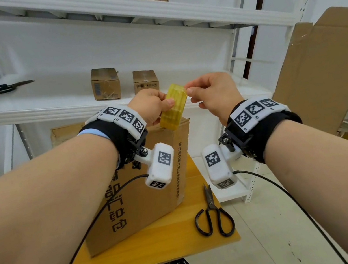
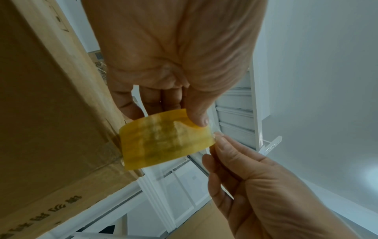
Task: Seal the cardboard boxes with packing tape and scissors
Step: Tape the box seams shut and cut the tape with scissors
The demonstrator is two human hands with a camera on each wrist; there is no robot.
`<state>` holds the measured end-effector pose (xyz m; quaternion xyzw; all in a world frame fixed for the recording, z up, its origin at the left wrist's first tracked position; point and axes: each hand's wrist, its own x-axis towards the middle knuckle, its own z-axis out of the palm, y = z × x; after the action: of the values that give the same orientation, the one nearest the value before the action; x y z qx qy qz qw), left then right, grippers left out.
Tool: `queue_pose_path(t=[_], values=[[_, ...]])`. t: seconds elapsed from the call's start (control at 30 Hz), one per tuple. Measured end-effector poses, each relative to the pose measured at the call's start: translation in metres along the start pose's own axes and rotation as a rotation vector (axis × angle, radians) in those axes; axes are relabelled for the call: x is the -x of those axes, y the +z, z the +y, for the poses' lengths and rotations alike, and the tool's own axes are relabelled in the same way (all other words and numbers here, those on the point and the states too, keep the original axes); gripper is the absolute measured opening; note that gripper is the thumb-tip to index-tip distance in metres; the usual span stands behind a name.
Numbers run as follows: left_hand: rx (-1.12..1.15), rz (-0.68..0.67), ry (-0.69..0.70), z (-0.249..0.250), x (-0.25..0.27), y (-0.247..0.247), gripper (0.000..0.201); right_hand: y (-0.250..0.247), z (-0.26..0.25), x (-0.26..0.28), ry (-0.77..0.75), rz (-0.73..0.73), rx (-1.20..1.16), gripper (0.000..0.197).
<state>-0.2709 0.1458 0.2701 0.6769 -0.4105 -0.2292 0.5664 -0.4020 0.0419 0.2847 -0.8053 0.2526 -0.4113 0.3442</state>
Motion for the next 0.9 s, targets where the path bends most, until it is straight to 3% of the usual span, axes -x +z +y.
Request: queue_pose_path(t=[0.3,0.53,0.63,0.9], values=[[-0.075,0.004,0.025,0.003,0.003,0.001,0.009,0.001,-0.004,-0.003,-0.066,0.002,0.151,0.014],[-0.316,0.089,0.105,0.028,0.007,0.005,0.017,0.003,-0.007,-0.003,-0.161,0.087,0.323,0.009],[-0.347,0.106,0.108,0.040,0.008,0.006,0.018,0.005,-0.008,-0.002,-0.157,0.147,0.241,0.009],[-0.386,0.169,0.127,0.048,0.005,-0.001,0.021,0.004,-0.016,0.002,-0.146,0.093,0.020,0.007]])
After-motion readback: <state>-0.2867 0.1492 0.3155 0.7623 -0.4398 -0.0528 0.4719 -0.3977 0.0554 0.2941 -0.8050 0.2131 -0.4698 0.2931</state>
